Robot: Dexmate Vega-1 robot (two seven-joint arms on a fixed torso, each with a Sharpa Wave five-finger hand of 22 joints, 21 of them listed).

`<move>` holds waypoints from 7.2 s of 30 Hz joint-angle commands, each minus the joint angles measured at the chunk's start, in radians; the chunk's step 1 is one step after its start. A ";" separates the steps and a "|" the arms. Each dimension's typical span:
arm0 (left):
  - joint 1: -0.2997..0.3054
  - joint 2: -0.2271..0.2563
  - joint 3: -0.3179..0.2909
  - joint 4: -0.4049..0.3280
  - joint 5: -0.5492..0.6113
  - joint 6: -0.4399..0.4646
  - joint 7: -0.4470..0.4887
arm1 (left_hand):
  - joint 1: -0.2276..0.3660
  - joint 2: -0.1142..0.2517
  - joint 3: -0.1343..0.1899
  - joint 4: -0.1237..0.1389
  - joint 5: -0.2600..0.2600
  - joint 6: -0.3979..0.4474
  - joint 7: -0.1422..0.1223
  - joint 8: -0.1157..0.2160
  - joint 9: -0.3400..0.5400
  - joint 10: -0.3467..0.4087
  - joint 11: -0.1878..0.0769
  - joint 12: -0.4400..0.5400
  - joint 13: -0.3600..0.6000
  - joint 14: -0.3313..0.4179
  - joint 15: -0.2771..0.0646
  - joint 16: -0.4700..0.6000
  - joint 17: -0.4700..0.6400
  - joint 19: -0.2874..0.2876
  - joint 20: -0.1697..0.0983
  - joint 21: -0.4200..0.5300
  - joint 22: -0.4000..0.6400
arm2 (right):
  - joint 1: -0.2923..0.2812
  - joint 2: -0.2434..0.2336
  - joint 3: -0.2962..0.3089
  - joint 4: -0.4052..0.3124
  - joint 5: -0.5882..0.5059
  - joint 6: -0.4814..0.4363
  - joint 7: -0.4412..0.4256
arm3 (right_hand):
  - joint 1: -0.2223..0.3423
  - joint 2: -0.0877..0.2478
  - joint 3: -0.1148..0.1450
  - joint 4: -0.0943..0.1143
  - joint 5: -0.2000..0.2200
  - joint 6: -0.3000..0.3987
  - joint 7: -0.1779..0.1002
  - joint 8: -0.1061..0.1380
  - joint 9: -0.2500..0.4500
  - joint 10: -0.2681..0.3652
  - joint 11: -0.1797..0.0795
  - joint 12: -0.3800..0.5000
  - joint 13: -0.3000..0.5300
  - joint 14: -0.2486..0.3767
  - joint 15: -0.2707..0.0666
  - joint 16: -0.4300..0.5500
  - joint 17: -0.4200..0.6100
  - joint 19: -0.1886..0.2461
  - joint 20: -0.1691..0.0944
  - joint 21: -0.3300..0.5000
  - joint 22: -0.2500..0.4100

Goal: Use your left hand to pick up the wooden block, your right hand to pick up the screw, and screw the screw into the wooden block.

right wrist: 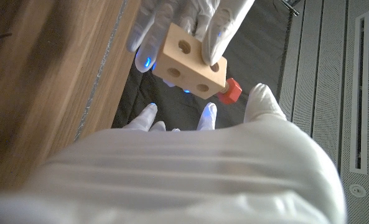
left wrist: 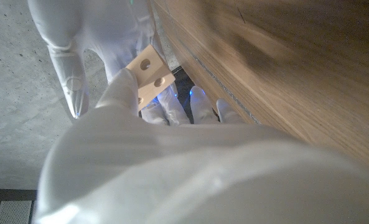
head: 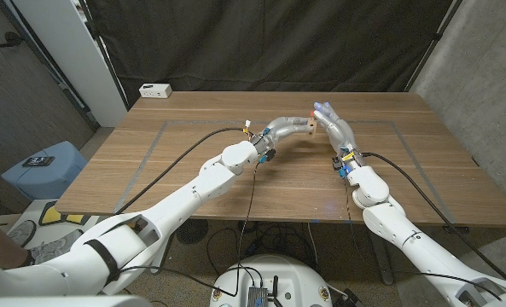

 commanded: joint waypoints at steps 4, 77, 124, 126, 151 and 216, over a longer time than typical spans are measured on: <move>0.007 0.014 -0.001 -0.011 0.007 -0.011 -0.005 | 0.003 0.007 0.005 0.003 0.004 0.007 -0.002 0.006 0.002 -0.005 -0.002 0.004 0.000 0.007 -0.057 0.004 0.000 0.003 0.001 0.008 0.002 | 0.006 -0.092 0.013 -0.057 0.010 -0.073 0.071 | -0.018 0.002 -0.005 0.003 0.004 -0.018 0.005 -0.012 0.000 -0.015 0.004 0.003 0.003 -0.024 0.012 -0.007 0.000 -0.015 0.004 -0.002 0.001; -0.054 -0.030 0.007 0.153 0.075 -0.171 -0.006 | 0.013 0.008 0.007 -0.001 0.005 0.014 -0.003 0.009 0.002 0.005 -0.004 0.006 0.000 0.009 -0.060 0.007 0.001 0.010 -0.003 0.010 0.002 | 0.156 -0.630 0.050 -0.544 -0.209 -0.707 0.262 | 0.009 -0.002 0.019 -0.041 0.045 -0.081 0.100 -0.072 -0.007 -0.041 0.062 0.013 0.004 -0.049 0.042 0.000 -0.014 -0.049 0.032 -0.001 -0.003; -0.038 -0.026 0.025 0.115 0.122 -0.170 0.017 | 0.020 0.006 0.004 -0.001 0.005 0.015 -0.012 0.010 0.002 0.004 -0.006 0.004 -0.001 0.010 -0.067 0.008 0.001 0.010 -0.004 0.009 0.001 | 0.305 -0.717 -0.036 -0.765 -0.442 -0.957 0.431 | 0.075 0.009 0.064 -0.064 0.072 -0.010 0.145 -0.058 -0.002 -0.022 0.093 0.018 0.006 -0.038 0.051 0.006 -0.018 -0.048 0.041 0.003 -0.004; -0.037 -0.026 0.024 0.112 0.122 -0.168 0.017 | 0.020 0.007 0.004 -0.001 0.005 0.015 -0.012 0.010 0.002 0.003 -0.006 0.004 -0.001 0.010 -0.066 0.008 0.001 0.010 -0.004 0.009 0.001 | 0.310 -0.716 -0.040 -0.766 -0.451 -0.955 0.438 | 0.079 0.010 0.067 -0.065 0.074 -0.009 0.144 -0.058 -0.001 -0.024 0.092 0.017 0.006 -0.038 0.052 0.006 -0.018 -0.048 0.041 0.003 -0.004; -0.040 -0.027 0.027 0.113 0.128 -0.173 0.015 | 0.019 0.006 0.002 0.001 0.005 0.016 -0.012 0.010 0.002 0.002 -0.006 0.003 -0.001 0.008 -0.067 0.007 0.001 0.010 -0.005 0.008 0.001 | 0.394 -0.668 -0.120 -0.770 -0.611 -0.975 0.554 | 0.138 0.007 0.099 -0.073 0.090 0.020 0.123 -0.042 0.009 -0.043 0.095 0.011 0.007 -0.036 0.051 0.007 -0.018 -0.038 0.037 0.007 -0.003; -0.041 -0.026 0.033 0.110 0.130 -0.168 0.002 | 0.023 0.006 0.000 0.001 0.005 0.020 -0.011 0.012 0.002 0.005 -0.006 0.003 -0.002 0.009 -0.068 0.006 0.001 0.010 -0.004 0.007 0.001 | 0.354 -0.655 -0.116 -0.759 -0.686 -0.986 0.556 | 0.216 -0.005 0.148 -0.056 0.081 0.165 0.105 0.090 0.084 0.008 0.088 0.026 0.011 -0.004 0.027 0.021 -0.006 0.003 0.019 0.012 -0.002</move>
